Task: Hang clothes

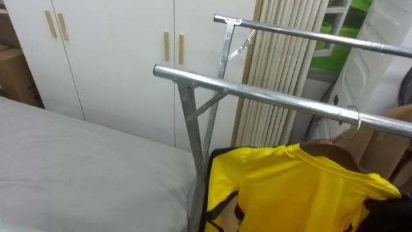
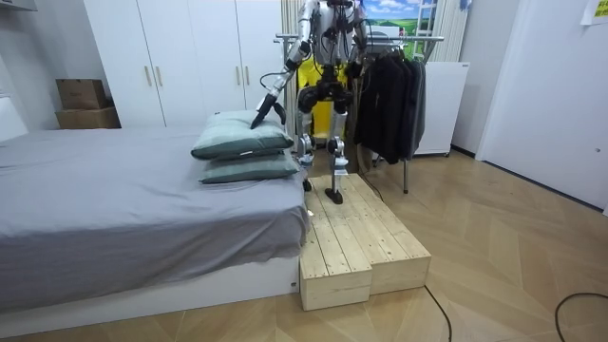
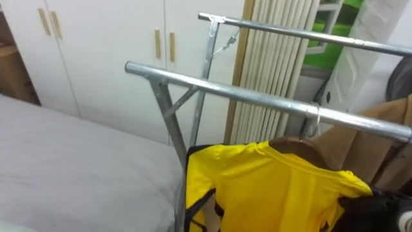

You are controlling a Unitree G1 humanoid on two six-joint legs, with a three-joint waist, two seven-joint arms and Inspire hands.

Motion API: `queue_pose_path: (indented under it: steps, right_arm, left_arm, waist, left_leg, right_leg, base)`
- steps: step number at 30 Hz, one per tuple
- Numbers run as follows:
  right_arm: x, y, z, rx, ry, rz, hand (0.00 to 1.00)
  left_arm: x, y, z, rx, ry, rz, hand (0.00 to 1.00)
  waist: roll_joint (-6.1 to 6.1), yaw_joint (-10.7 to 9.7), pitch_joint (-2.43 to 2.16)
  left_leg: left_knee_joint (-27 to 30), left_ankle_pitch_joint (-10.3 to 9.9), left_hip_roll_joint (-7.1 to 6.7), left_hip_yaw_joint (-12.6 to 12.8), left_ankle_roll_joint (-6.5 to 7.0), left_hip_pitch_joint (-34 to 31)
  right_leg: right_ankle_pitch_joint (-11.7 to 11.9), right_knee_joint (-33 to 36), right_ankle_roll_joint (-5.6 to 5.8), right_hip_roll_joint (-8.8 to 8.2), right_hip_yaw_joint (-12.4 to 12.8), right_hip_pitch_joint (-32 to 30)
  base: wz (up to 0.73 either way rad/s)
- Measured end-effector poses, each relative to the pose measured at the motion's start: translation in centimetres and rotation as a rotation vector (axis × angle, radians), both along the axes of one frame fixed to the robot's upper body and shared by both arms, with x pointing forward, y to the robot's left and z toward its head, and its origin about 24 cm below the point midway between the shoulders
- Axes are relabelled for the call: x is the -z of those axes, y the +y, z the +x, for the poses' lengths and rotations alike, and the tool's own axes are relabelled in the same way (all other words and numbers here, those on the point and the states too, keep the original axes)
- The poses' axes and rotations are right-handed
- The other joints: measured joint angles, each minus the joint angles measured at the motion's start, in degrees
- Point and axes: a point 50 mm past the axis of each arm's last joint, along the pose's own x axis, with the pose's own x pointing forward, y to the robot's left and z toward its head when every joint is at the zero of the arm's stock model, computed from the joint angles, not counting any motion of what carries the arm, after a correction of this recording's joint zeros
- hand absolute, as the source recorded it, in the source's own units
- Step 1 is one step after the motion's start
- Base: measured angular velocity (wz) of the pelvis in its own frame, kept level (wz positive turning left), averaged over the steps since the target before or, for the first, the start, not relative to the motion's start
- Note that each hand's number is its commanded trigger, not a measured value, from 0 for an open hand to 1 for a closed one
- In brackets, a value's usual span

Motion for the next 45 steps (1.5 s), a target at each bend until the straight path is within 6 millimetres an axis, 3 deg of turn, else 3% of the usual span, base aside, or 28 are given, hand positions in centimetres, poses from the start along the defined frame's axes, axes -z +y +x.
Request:
queue_pose_path:
  steps: [2, 4, 9, 11, 12, 14, 15, 17, 18, 19, 20, 21, 22, 23, 25, 26, 27, 30, 33, 34, 35, 36, 37, 45]
  right_arm:
    - [0.0, 0.0, 0.0, -0.001, 0.008, -0.005, 1.0]
    - [-0.2, 0.1, 0.2, -0.01, -0.003, -0.007, 1.0]
    - [-1.2, 0.4, 1.4, -0.049, -0.062, -0.001, 1.0]
    - [-1.8, 0.4, 1.8, -0.064, -0.091, 0.004, 1.0]
    - [-1.9, 0.3, 1.8, -0.067, -0.095, 0.004, 1.0]
    - [-2.3, 0.1, 1.8, -0.067, -0.117, 0.022, 1.0]
    - [-2.2, 0.1, 1.8, -0.068, -0.118, 0.027, 1.0]
    - [-2.1, 0.0, 1.7, -0.078, -0.112, 0.027, 1.0]
    - [-2.1, 0.0, 1.7, -0.083, -0.116, 0.02, 1.0]
    - [-2.2, 0.0, 1.7, -0.089, -0.119, 0.014, 1.0]
    - [-2.5, 0.1, 2.0, -0.105, -0.132, -0.008, 1.0]
    - [-2.7, 0.1, 2.2, -0.111, -0.137, -0.018, 1.0]
    - [-2.7, 0.0, 2.1, -0.107, -0.14, -0.027, 1.0]
    - [-2.5, -0.1, 2.0, -0.102, -0.13, -0.027, 1.0]
    - [-2.7, 0.0, 2.1, -0.101, -0.139, -0.029, 1.0]
    - [-2.7, 0.0, 2.1, -0.097, -0.139, -0.031, 1.0]
    - [-2.7, 0.0, 2.1, -0.096, -0.139, -0.032, 1.0]
    - [-2.7, -0.1, 2.1, -0.089, -0.137, -0.038, 1.0]
    - [-2.7, -0.1, 2.1, -0.09, -0.138, -0.038, 1.0]
    - [-2.6, 0.0, 2.1, -0.093, -0.138, -0.034, 0.94]
    - [-2.4, 0.2, 2.1, -0.096, -0.134, -0.027, 0.58]
    - [-2.2, 0.3, 2.1, -0.097, -0.132, -0.023, 0.43]
    - [-1.9, 0.6, 2.1, -0.101, -0.129, -0.015, 0.01]
    - [-1.0, 1.6, 2.2, -0.095, -0.138, 0.017, 0.0]
  left_arm:
    - [0.0, -0.1, -0.8, -0.017, 0.029, -0.01, 0.0]
    - [-0.1, -0.1, -0.9, -0.031, 0.041, -0.013, 0.0]
    - [-0.3, 0.2, -0.6, -0.049, 0.052, -0.029, 0.0]
    - [-0.6, 0.4, 0.2, -0.042, 0.041, -0.035, 0.0]
    - [-0.6, 0.5, 0.2, -0.035, 0.049, -0.033, 0.0]
    - [-0.7, 0.6, 0.3, -0.032, 0.061, -0.038, 0.0]
    - [-0.7, 0.6, 0.3, -0.032, 0.064, -0.039, 0.0]
    - [-0.5, 0.4, 0.1, -0.042, 0.076, -0.05, 0.0]
    - [-0.4, 0.3, 0.0, -0.05, 0.078, -0.058, 0.0]
    - [-0.4, 0.2, 0.0, -0.06, 0.074, -0.062, 0.0]
    - [-0.3, 0.1, 0.0, -0.075, 0.068, -0.067, 0.0]
    - [-0.2, 0.1, 0.1, -0.082, 0.065, -0.066, 0.0]
    - [-0.1, 0.2, 0.3, -0.095, 0.066, -0.064, 0.0]
    - [-0.1, 0.1, 0.0, -0.11, 0.065, -0.069, 0.0]
    - [0.0, 0.0, -0.1, -0.124, 0.06, -0.07, 0.0]
    - [-0.1, 0.1, 0.0, -0.128, 0.053, -0.065, 0.0]
    - [-0.1, 0.1, -0.1, -0.13, 0.052, -0.063, 0.0]
    - [0.1, 0.1, -0.5, -0.14, 0.055, -0.047, 0.0]
    - [0.1, 0.1, -0.5, -0.141, 0.044, -0.032, 0.0]
    - [0.1, 0.0, -0.6, -0.139, 0.041, -0.023, 0.0]
    - [0.2, -0.2, -0.8, -0.139, 0.042, -0.013, 0.0]
    - [0.3, -0.2, -0.9, -0.139, 0.043, -0.009, 0.0]
    - [0.3, -0.2, -1.1, -0.139, 0.045, 0.0, 0.0]
    - [0.4, -0.4, -1.7, -0.183, 0.021, 0.036, 0.0]
  waist:
    - [-0.2, -0.1, 0.13]
    - [-0.59, -0.1, 0.36]
    - [-1.91, -0.8, 0.85]
    - [-2.73, -0.8, 1.0]
    - [-2.91, -0.4, 1.01]
    - [-2.87, -0.1, 1.01]
    - [-2.36, 0.1, 0.75]
    - [-0.98, 0.6, 0.81]
    - [0.31, 1.0, 0.8]
    - [0.9, 1.2, 0.86]
    - [1.54, 1.3, 1.01]
    - [1.57, 1.4, 1.28]
    - [1.57, 1.1, 1.87]
    - [2.36, 1.5, 1.53]
    - [3.43, 1.6, 1.67]
    - [4.01, 1.4, 1.29]
    - [3.48, 1.4, 1.42]
    - [3.43, 1.5, 1.35]
    - [3.3, 1.8, 1.17]
    - [3.26, 1.8, 1.17]
    - [3.28, 1.8, 1.17]
    - [3.22, 1.8, 1.15]
    - [3.08, 1.8, 1.18]
    - [2.67, 1.8, 1.2]
  left_leg:
    - [0.6, 0.7, -0.8, 0.5, 1.99, 0.5]
    - [1.3, 0.0, -1.47, 0.7, 2.65, 0.5]
    - [3.2, -2.2, -2.92, 0.7, 2.81, 0.0]
    - [4.2, -3.7, -3.54, 0.6, 2.76, -0.4]
    - [4.4, -4.0, -3.64, 0.7, 2.72, -0.5]
    - [6.8, -6.0, -3.57, 0.9, 2.85, -1.3]
    - [7.1, -6.3, -3.5, 0.9, 3.0, -1.3]
    - [7.5, -7.5, -2.37, 0.8, 3.37, -0.3]
    - [7.1, -8.0, -1.02, 0.8, 3.57, 0.5]
    - [6.8, -8.1, -0.49, 1.0, 3.5, 0.8]
    - [7.0, -8.1, -0.21, 1.5, 3.3, 0.8]
    - [7.6, -8.1, -0.26, 2.2, 3.06, 0.6]
    - [10.5, -9.3, -0.31, 2.3, 2.44, -0.3]
    - [11.9, -10.4, 0.47, 2.0, 1.58, -0.9]
    - [11.8, -10.8, 1.17, 0.5, 1.0, -1.0]
    - [10.7, -10.6, 1.69, 0.6, 0.6, -0.6]
    - [9.9, -10.3, 1.68, 0.7, 0.47, -0.3]
    - [7.0, -9.0, 1.78, 1.0, 0.49, 1.6]
    - [5.4, -8.2, 2.04, 1.1, 0.49, 2.2]
    - [4.8, -8.0, 2.13, 1.1, 0.36, 2.5]
    - [4.7, -8.0, 2.33, 1.2, 0.37, 2.8]
    - [4.7, -8.0, 2.42, 1.2, 0.36, 3.0]
    - [4.3, -8.0, 2.46, 1.3, 0.32, 3.3]
    - [3.6, -7.9, 2.73, 2.4, -0.09, 3.7]
  right_leg:
    - [-0.8, -0.4, 1.32, -0.75, 0.5, 1.0]
    - [-1.2, -0.5, 2.0, -1.52, 0.7, 1.4]
    - [-2.5, 0.0, 4.37, -3.01, 1.4, 1.6]
    - [-3.8, 1.6, 6.67, -3.48, 2.1, 1.1]
    - [-4.0, 2.4, 7.19, -3.76, 2.1, 0.7]
    - [-4.3, 6.0, 7.7, -4.33, 1.3, -0.8]
    - [-4.2, 7.1, 7.92, -4.51, 0.9, -1.2]
    - [-1.9, 11.9, 10.38, -4.81, -1.9, -2.7]
    - [-0.9, 14.7, 10.18, -4.48, -2.2, -4.0]
    - [-1.1, 14.8, 9.2, -5.23, -3.1, -4.8]
    - [-1.9, 13.2, 8.66, -9.02, -5.1, -7.1]
    - [-1.8, 11.3, 9.21, -11.38, -5.2, -8.5]
    - [0.3, 8.9, 8.05, -13.86, -6.0, -10.0]
    - [1.2, 7.5, 7.67, -12.57, -5.4, -9.9]
    - [2.3, 4.8, 7.47, -10.94, -5.2, -9.2]
    - [2.6, 3.5, 7.68, -10.31, -5.2, -8.9]
    - [2.9, 3.0, 7.79, -9.99, -5.1, -8.8]
    - [4.9, -0.6, 8.1, -9.19, -4.8, -6.9]
    - [6.3, -2.8, 7.53, -8.68, -4.9, -6.2]
    - [6.8, -3.7, 7.26, -8.49, -4.9, -5.8]
    - [7.3, -4.7, 7.17, -8.18, -4.9, -5.1]
    - [7.4, -5.2, 7.11, -8.03, -4.9, -4.8]
    - [7.5, -5.5, 7.01, -7.9, -4.8, -4.6]
    - [8.1, -6.6, 6.57, -7.21, -3.5, -4.5]
  base:
    - [-0.05]
    - [0.0]
    - [0.06]
    - [0.03]
    - [-0.06]
    - [0.02]
    - [0.07]
    - [-0.1]
    - [-0.27]
    - [-0.38]
    - [-0.33]
    - [-0.27]
    - [-0.22]
    - [-0.27]
    - [-0.28]
    - [-0.15]
    - [-0.1]
    - [-0.09]
    - [-0.04]
    - [-0.04]
    - [-0.05]
    - [-0.06]
    - [-0.1]
    - [-0.08]
